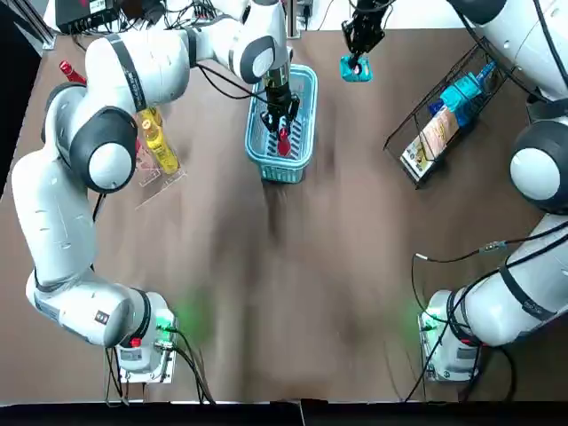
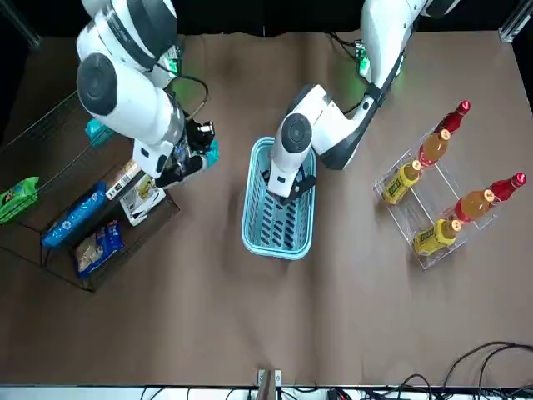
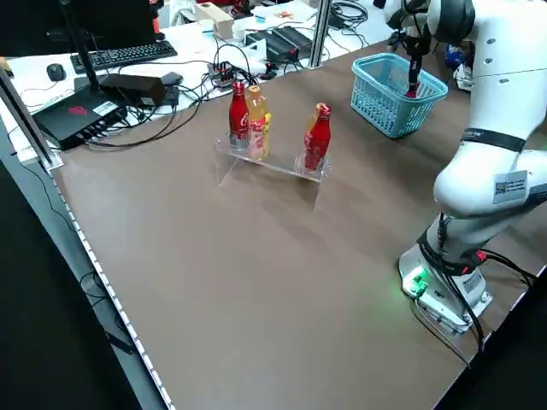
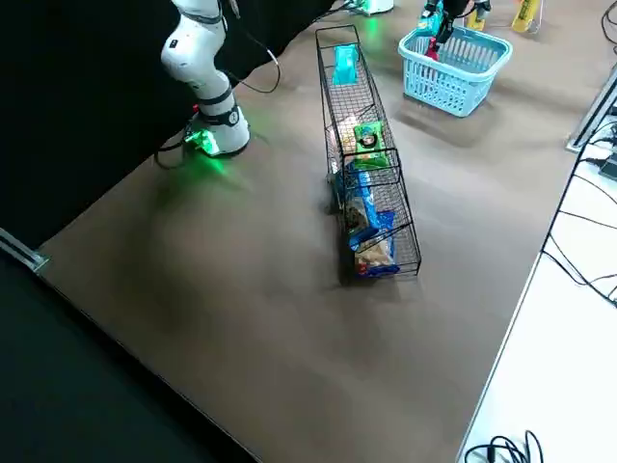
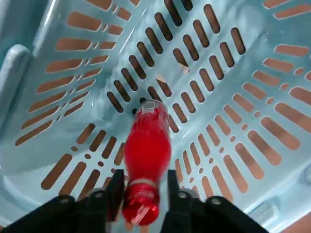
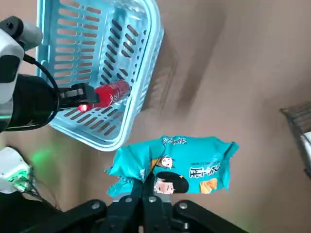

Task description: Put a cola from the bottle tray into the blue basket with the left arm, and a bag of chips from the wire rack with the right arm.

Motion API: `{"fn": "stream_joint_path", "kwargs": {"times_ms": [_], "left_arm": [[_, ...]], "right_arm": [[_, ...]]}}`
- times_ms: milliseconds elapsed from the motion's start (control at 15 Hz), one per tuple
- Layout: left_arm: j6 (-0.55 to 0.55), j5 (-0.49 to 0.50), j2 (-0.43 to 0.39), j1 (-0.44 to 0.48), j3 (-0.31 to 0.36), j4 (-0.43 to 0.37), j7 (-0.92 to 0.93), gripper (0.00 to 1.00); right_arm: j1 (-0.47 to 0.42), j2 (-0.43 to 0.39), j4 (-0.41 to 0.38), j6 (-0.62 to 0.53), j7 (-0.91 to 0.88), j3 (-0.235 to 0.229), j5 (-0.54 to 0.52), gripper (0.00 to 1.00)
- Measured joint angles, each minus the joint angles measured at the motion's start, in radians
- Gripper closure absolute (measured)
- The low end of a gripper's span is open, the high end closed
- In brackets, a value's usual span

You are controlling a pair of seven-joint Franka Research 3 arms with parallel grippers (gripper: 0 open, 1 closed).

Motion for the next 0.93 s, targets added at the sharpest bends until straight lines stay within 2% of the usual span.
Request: {"fn": "stream_joint_path", "kwargs": {"times_ms": [67,333,400,533,667,933], "left_arm": [[0.0,0.0,0.0,-0.003,0.0,0.0,0.0,0.42],[0.0,0.044,-0.002,-0.007,0.013,0.013,0.0,0.07],[-0.002,0.054,-0.008,-0.005,0.016,0.022,0.0,0.01],[-0.033,0.066,-0.041,0.011,0.024,0.037,0.0,0.0],[-0.111,0.077,-0.102,0.058,0.028,0.047,0.03,0.0],[-0.271,0.079,-0.235,0.194,0.029,0.05,0.223,0.0]], "right_arm": [[0.006,0.018,0.0,0.013,0.008,0.0,0.019,0.99],[0.023,0.045,0.0,0.074,0.06,0.0,0.031,0.99],[0.03,0.052,0.0,0.093,0.075,0.0,0.031,0.99],[0.045,0.062,0.0,0.119,0.099,0.0,0.031,0.99],[0.052,0.067,0.0,0.131,0.11,0.0,0.031,0.99],[0.081,0.086,0.0,0.206,0.156,0.0,0.032,0.99]]}}
